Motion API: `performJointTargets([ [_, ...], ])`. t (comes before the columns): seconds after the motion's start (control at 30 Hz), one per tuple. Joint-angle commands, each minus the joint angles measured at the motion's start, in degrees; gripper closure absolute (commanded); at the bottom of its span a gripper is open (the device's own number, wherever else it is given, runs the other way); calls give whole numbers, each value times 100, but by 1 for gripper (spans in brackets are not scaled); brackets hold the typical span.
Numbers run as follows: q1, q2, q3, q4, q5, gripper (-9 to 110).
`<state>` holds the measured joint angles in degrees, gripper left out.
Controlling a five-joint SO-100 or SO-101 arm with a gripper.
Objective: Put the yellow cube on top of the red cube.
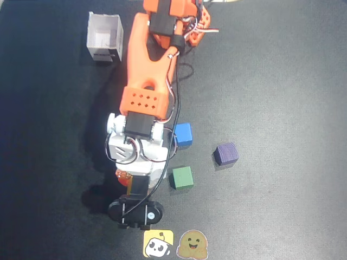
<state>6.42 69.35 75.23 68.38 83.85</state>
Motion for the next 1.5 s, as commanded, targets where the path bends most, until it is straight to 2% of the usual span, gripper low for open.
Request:
performJointTargets([
  [0.0,-35,9,-325,-97,35,95],
  [0.73,-62,-246,-334,-519,105,95],
  [1.07,-62,-299,-316,-510,167,90],
  [1.47,-88,-299,-290,-510,308,89],
])
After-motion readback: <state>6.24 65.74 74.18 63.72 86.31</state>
